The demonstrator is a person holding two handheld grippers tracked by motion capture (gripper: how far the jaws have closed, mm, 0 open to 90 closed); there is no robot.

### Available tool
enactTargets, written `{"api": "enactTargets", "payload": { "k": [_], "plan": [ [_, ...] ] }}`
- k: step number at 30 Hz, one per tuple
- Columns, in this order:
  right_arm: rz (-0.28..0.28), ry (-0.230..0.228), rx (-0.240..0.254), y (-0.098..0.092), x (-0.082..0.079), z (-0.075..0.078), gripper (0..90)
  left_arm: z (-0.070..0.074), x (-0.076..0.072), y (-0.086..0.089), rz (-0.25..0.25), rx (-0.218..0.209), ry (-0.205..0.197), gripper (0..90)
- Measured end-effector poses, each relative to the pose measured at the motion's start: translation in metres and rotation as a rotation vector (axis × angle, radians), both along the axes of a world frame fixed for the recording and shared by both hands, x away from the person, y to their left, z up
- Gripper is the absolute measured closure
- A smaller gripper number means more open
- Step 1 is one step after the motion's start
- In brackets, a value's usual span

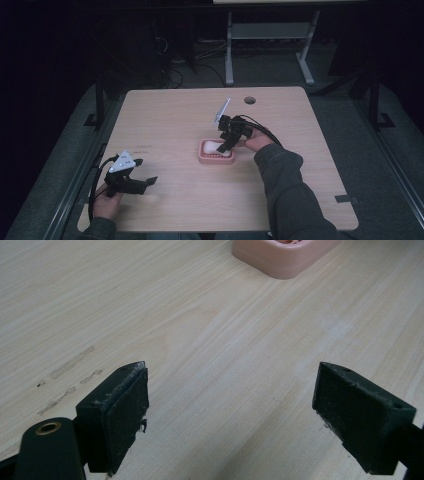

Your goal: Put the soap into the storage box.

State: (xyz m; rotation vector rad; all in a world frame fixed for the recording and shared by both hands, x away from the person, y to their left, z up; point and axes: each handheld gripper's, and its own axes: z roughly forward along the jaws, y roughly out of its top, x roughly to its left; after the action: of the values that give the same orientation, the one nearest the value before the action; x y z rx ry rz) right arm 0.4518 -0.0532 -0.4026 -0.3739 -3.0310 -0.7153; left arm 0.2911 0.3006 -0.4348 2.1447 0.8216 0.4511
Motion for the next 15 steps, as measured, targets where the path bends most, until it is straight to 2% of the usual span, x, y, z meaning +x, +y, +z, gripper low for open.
{"api": "enactTargets", "payload": {
  "k": [15],
  "plan": [
    [-0.024, -0.014, 0.031, -0.013, -0.002, 0.005, 36.9, -0.001, 0.000, 0.000, 0.001, 0.000, 0.003, 14.5]
  ]
}}
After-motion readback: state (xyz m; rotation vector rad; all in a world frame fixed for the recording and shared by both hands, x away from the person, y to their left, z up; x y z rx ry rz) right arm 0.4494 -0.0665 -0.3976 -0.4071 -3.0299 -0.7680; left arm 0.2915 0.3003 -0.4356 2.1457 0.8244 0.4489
